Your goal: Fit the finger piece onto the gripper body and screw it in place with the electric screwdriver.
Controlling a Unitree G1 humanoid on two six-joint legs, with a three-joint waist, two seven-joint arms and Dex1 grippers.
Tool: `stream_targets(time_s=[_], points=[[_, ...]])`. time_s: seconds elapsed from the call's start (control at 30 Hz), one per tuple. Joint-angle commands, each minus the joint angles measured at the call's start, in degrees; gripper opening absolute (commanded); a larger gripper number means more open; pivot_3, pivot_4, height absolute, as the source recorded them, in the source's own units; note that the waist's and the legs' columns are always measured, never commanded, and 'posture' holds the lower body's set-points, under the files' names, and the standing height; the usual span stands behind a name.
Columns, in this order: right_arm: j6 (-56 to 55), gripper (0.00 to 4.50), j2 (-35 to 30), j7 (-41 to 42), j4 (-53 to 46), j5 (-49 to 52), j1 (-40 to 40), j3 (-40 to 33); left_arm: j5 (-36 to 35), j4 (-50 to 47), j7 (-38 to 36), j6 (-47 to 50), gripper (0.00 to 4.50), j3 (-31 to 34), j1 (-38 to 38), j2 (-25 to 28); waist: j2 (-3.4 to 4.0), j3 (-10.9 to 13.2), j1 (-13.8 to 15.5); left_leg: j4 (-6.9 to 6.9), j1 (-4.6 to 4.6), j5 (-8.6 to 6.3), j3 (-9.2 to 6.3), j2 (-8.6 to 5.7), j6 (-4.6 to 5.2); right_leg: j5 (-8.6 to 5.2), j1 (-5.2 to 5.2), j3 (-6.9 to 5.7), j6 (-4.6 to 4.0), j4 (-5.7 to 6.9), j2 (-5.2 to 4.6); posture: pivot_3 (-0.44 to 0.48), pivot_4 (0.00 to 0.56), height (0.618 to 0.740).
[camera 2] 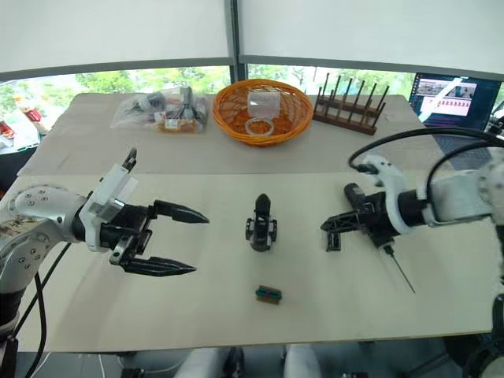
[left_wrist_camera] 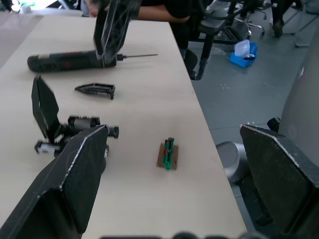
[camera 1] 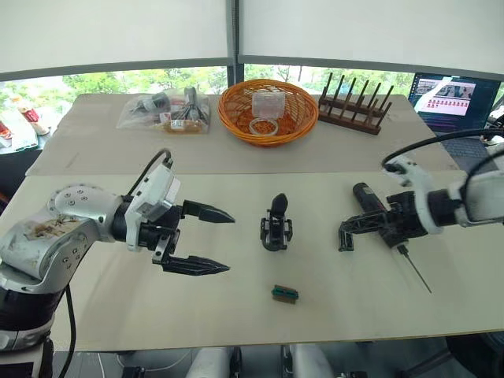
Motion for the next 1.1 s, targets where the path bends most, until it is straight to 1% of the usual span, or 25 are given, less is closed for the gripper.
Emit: stream_targets(time_s=[0.03,0.1,0.17,0.27,0.43,0.47,0.5,0.6,0.63,0.73,0.77,0.8,0.87,0.9,0.93,0.97,1.03,1.1], points=[[0.49,4.5,2.69,-6.7,6.55,2.2,-3.84,4.32,0.07,-0.83,0.29,-0.2,4.45,-2.06,-2.32,-1.11,0.0,0.0,-0.01,0.0,-0.01,-0.01,0.01,-0.02,0.02,0.0,-0.01,-0.06,0.04,-0.01,0.02,0.0,0.15,0.74],[0.49,4.5,4.34,-10.96,10.46,1.61,-4.96,5.41,0.99,-0.9,0.03,-1.22,4.45,-2.92,-2.68,-1.49,0.0,0.0,-0.03,0.0,-0.04,-0.05,0.03,-0.06,0.09,0.02,0.0,-0.1,0.11,0.0,0.04,0.0,0.15,0.74],[0.49,4.5,5.88,-14.23,12.93,-0.19,-5.26,4.98,0.35,-0.95,0.44,-1.04,4.45,-2.71,-3.26,-2.08,0.0,0.0,0.07,0.0,-0.08,-0.07,0.04,-0.11,0.14,0.05,-0.01,-0.1,0.17,0.01,0.04,0.0,0.15,0.74],[0.49,4.5,7.14,-15.72,12.82,-2.93,-4.33,4.66,-0.27,-0.62,1.73,-0.24,4.45,-2.39,-4.06,-3.17,0.0,0.0,0.09,0.04,-0.13,-0.11,0.03,-0.19,0.24,0.05,0.03,-0.1,0.34,0.01,0.04,0.0,0.15,0.74],[0.49,4.5,10.76,-17.13,14.98,-2.76,-4.02,4.12,2.99,0.24,0.62,-2.96,4.45,-3.73,-2.49,-2.82,0.0,0.0,-0.17,0.05,-0.1,-0.14,0.04,-0.23,0.3,0.1,0.09,-0.05,0.53,0.01,0.07,0.0,0.15,0.74],[0.49,3.96,11.8,-17.7,15.48,-3.24,-3.96,3.78,3.29,0.32,0.6,-3.27,4.5,-3.8,-2.39,-2.94,0.0,0.0,-0.26,0.05,-0.08,-0.14,0.05,-0.23,0.3,0.1,0.1,-0.05,0.54,0.02,0.08,0.0,0.15,0.74],[0.49,3.67,12.59,-18.03,15.63,-3.84,-3.76,3.6,3.47,0.42,0.69,-3.45,4.5,-3.81,-2.43,-3.16,-0.01,0.0,-0.31,0.05,-0.07,-0.14,0.06,-0.22,0.3,0.1,0.1,-0.05,0.54,0.02,0.11,0.0,0.15,0.74],[0.49,2.61,13.64,-18.18,14.65,-5.33,-2.63,3.64,3.98,0.86,1.23,-3.95,4.5,-4.11,-2.99,-3.85,-0.01,0.0,-0.42,0.06,-0.03,-0.13,0.06,-0.2,0.28,0.11,0.11,-0.03,0.54,0.03,0.14,0.0,0.15,0.74],[0.49,2.29,13.72,-16.48,12.62,-6.77,-2.24,3.92,4.3,1.11,1.43,-4.01,4.5,-4.21,-3.18,-4.0,-0.01,0.0,-0.46,0.06,0.01,-0.13,0.06,-0.2,0.28,0.1,0.15,-0.02,0.54,0.03,0.14,0.0,0.15,0.74],[-2.87,1.29,10.35,-2.29,1.86,-16.09,-0.84,7.76,5.59,2.5,2.76,-3.19,4.5,-4.63,-3.63,-4.35,-0.01,0.0,-0.59,0.07,0.05,-0.13,0.06,-0.2,0.28,0.1,0.13,0.01,0.55,0.02,0.14,0.0,0.15,0.74],[-5.42,1.1,7.88,3.59,-1.14,-19.67,-0.39,10.15,5.9,2.82,2.88,-3.06,4.5,-4.71,-3.56,-4.24,-0.01,0.0,-0.6,0.07,0.06,-0.13,0.06,-0.2,0.29,0.09,0.12,0.03,0.56,0.02,0.15,0.0,0.15,0.74],[-10.02,1.1,4.23,10.91,-4.36,-24.57,0.26,13.29,5.61,3.07,3.06,-2.47,4.5,-4.53,-3.51,-4.14,0.0,0.01,-0.62,0.07,0.05,-0.14,0.06,-0.2,0.29,0.09,0.09,0.03,0.56,0.03,0.15,0.0,0.15,0.74],[-23.02,1.1,-4.25,29.49,-12.17,-35.17,2.4,19.3,3.45,3.56,4.7,0.31,4.5,-3.2,-3.92,-4.59,0.09,0.06,-0.1,0.08,0.02,-0.16,0.04,-0.23,0.32,0.06,0.03,0.02,0.61,0.03,0.13,0.0,0.15,0.74],[-28.17,1.1,-7.22,36.35,-14.52,-38.3,3.65,19.66,1.96,3.84,6.29,2.0,4.5,-2.18,-4.48,-5.31,0.1,0.07,0.13,0.11,0.01,-0.2,0.04,-0.25,0.39,0.03,0.02,0.01,0.66,0.03,0.1,0.0,0.15,0.74],[-32.67,1.1,-8.91,40.18,-15.83,-40.65,4.85,18.46,-0.08,4.27,9.35,4.36,4.5,-0.68,-5.29,-6.68,0.1,0.07,0.12,0.14,-0.01,-0.22,0.03,-0.28,0.43,-0.03,0.01,0.01,0.75,0.03,0.05,0.0,0.15,0.74],[-36.41,1.1,-9.58,42.16,-16.31,-42.49,6.0,16.46,-2.25,4.72,12.41,6.79,4.5,0.81,-6.12,-8.09,0.1,0.07,0.02,0.17,-0.01,-0.24,0.04,-0.3,0.47,-0.06,0.01,0.04,0.8,0.03,0.02,0.0,0.15,0.74],[-41.36,1.1,-8.77,41.48,-16.24,-45.12,7.97,11.06,-6.71,5.42,18.96,11.47,4.5,3.72,-7.86,-11.35,0.01,0.12,-0.4,0.31,0.02,-0.26,0.04,-0.29,0.49,-0.05,0.1,0.1,0.89,0.02,-0.01,0.0,0.15,0.74],[-46.63,1.1,-7.26,39.76,-18.28,-47.51,10.32,5.31,-10.26,6.18,26.33,15.49,4.5,5.77,-9.73,-15.2,0.0,0.12,-0.56,0.39,0.02,-0.26,0.05,-0.29,0.49,0.01,0.1,0.25,0.98,0.03,-0.03,0.0,0.15,0.74]])
